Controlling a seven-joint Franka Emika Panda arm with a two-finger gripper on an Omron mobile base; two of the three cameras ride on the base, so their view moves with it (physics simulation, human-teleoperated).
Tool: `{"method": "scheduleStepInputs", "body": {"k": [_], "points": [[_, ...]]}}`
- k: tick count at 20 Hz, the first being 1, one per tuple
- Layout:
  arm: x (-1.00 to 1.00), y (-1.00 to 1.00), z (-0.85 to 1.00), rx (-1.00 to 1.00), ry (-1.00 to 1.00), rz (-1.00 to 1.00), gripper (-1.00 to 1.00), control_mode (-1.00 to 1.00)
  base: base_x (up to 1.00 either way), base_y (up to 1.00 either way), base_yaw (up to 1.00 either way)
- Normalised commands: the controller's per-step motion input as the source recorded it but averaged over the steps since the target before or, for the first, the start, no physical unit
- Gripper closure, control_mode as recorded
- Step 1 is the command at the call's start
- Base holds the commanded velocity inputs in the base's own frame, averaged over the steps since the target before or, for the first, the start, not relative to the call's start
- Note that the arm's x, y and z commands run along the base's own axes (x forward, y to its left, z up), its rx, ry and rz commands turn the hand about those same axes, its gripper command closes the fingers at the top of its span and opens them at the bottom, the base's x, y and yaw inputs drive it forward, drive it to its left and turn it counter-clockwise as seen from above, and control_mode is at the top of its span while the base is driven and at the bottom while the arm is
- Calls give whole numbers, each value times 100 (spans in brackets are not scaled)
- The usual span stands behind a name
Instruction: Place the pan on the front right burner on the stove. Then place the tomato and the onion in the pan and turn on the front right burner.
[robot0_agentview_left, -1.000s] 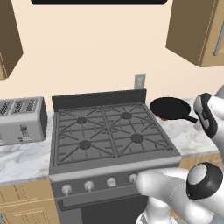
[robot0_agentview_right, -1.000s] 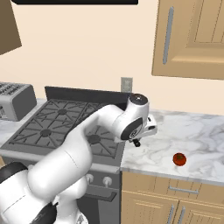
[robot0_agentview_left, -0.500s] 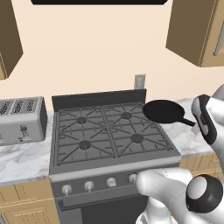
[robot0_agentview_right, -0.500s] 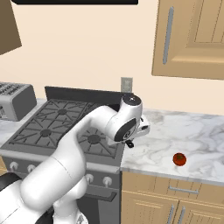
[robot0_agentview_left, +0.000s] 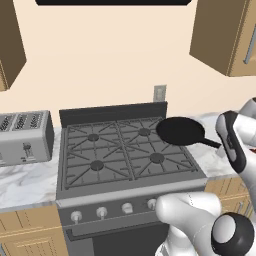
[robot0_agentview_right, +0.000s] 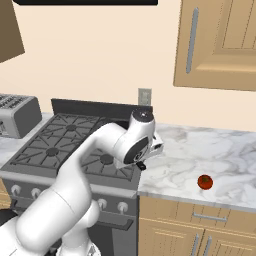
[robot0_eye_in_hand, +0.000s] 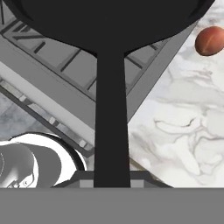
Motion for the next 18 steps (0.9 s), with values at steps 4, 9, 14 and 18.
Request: {"method": "scheduleStepInputs", "body": {"k": [4,9,14,18], "points": [[0,6,-7,0,0,3,100,-100,0,0,0],[0,8,-8,0,0,5,100,-100,0,0,0],[0,9,-5,0,0,7,100,-100,0,0,0],[0,14,-25,0,0,9,100,-100,0,0,0]]}}
